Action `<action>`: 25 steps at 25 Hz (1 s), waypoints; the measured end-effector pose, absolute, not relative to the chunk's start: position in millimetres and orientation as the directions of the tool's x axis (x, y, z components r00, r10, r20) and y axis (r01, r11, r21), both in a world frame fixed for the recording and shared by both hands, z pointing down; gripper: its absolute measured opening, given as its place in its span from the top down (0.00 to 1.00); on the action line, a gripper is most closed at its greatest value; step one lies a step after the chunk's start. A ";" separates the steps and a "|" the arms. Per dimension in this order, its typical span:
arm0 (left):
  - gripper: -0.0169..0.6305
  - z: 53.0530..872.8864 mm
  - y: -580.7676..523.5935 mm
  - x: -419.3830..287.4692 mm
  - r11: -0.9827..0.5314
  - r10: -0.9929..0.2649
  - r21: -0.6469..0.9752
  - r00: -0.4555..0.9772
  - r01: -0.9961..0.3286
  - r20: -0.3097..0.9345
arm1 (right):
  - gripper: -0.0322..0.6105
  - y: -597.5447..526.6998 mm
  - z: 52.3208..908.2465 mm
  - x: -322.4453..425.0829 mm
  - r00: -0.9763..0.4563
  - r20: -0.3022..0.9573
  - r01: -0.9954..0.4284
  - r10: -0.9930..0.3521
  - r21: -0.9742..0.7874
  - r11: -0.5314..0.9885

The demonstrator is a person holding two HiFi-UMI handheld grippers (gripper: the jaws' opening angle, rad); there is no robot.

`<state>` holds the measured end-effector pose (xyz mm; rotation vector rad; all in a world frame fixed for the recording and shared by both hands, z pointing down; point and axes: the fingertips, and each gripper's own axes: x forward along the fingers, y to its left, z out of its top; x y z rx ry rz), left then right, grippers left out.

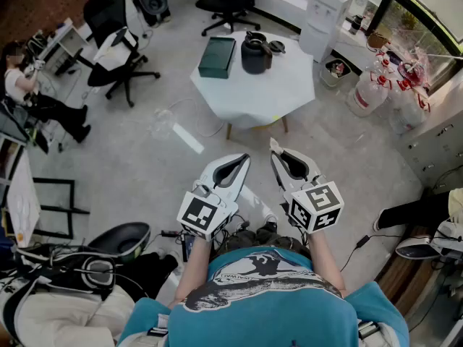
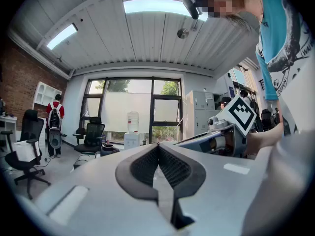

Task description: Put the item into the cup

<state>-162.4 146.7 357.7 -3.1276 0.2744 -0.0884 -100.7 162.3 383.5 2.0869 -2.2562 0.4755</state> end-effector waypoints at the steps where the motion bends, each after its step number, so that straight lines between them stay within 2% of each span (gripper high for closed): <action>1: 0.97 357.0 147.7 -158.9 -0.984 -0.177 -0.002 0.983 -0.177 0.055 | 0.86 163.3 384.0 -97.0 -0.100 0.232 -0.978 -0.968 -0.200 0.053; 25: 0.97 364.4 168.4 -95.5 -0.968 -0.249 0.000 0.965 -0.250 0.086 | 0.86 190.6 405.3 -33.3 -0.155 0.233 -0.967 -0.960 -0.233 0.099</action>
